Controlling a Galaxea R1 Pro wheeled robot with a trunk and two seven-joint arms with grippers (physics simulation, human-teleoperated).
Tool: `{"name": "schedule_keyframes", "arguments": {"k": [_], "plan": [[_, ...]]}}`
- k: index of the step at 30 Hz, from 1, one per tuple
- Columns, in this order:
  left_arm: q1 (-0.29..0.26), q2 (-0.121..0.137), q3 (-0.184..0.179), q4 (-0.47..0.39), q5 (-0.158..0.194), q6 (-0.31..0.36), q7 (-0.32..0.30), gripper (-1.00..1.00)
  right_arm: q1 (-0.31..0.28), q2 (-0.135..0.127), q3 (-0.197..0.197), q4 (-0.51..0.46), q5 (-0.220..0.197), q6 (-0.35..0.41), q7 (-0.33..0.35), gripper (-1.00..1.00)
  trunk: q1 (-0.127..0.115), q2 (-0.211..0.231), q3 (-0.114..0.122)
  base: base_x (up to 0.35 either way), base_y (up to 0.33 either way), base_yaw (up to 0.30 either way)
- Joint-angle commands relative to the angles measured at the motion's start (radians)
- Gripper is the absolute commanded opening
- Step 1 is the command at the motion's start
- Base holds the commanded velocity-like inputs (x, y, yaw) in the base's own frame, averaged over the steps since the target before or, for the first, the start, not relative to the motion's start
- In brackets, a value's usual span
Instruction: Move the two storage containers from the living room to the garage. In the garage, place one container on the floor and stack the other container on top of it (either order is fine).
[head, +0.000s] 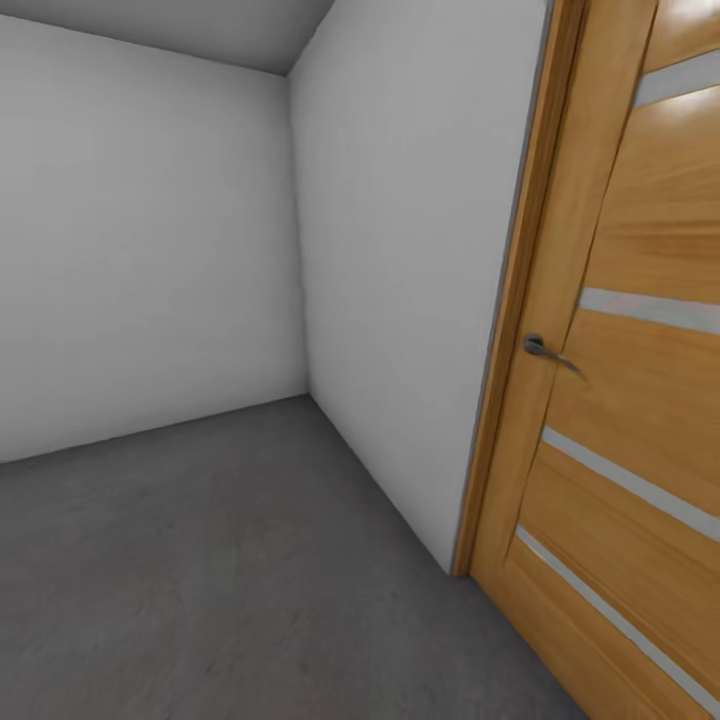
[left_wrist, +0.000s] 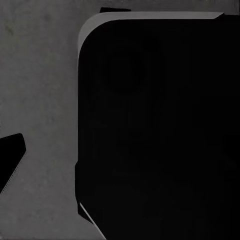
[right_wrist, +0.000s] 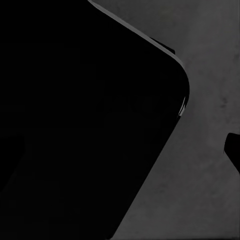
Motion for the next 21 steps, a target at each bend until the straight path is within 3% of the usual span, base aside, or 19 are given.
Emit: {"name": "schedule_keyframes", "arguments": {"k": [1, 21], "plan": [[0.000, 0.000, 0.000, 0.000, 0.006, -0.002, 0.000, 1.00, 0.000, 0.000, 0.004, 0.000, -0.005, -0.003, 0.000, 1.00, 0.000, 0.000, -0.001, 0.001, 0.000, -0.251], [0.000, 0.000, 0.000, 0.000, 0.006, -0.003, 0.000, 1.00, 0.000, 0.000, 0.004, 0.000, -0.006, -0.002, 0.000, 1.00, 0.000, 0.000, -0.001, 0.000, 0.000, -0.251]]}}
